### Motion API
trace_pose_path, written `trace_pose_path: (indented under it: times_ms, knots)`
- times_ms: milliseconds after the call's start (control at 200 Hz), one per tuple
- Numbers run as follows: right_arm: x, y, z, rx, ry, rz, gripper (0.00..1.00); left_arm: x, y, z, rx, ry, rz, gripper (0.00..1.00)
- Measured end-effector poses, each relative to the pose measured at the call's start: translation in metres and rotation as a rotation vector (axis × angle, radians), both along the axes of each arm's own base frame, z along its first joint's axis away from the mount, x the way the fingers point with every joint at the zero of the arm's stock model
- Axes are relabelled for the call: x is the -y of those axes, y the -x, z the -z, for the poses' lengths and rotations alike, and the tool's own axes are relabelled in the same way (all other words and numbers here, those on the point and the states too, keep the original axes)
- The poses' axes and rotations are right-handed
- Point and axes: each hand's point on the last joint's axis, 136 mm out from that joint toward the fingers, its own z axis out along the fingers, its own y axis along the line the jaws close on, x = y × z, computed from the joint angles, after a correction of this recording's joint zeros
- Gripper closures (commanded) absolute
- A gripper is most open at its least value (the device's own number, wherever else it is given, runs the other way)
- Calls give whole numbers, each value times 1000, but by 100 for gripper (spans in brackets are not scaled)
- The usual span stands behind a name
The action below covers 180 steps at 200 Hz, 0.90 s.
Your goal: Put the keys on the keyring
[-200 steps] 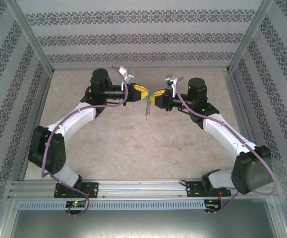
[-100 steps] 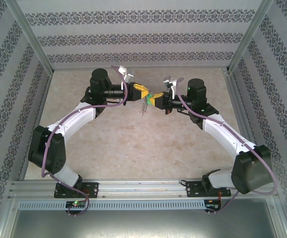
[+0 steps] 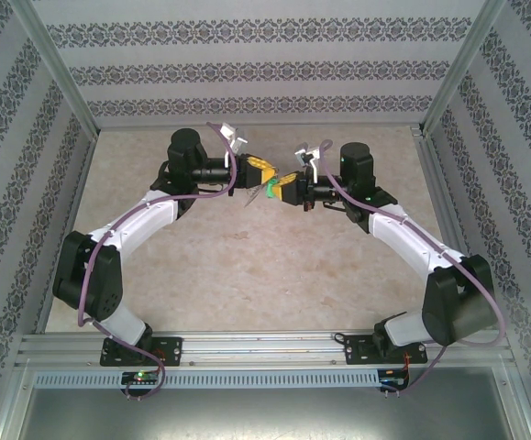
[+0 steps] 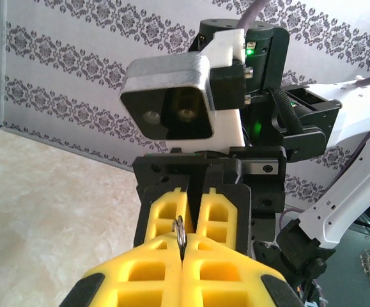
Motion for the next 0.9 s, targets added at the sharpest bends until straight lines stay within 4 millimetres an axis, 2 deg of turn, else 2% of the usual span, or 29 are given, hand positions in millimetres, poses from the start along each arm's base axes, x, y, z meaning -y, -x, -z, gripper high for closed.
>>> trace_pose_path:
  times_ms: [75,235,365,495,679,899]
  knots:
    - [4,-1,2,-19,1,15,65,0,0,-3,20,8,-1,100]
    - [28,-3,-1,-12,2,108,60,0,-2,-7,43,20,-16,100]
    - [49,-8,-17,28,-7,227,57,-1,-5,-8,51,42,-40,100]
    - [58,-18,-35,56,-36,332,57,-3,-9,-5,39,75,-64,100]
    - [65,-37,-41,34,-103,436,57,-2,-19,1,-9,132,-88,100]
    - [56,-58,-38,-25,-195,424,57,-1,-28,1,-53,204,-102,100]
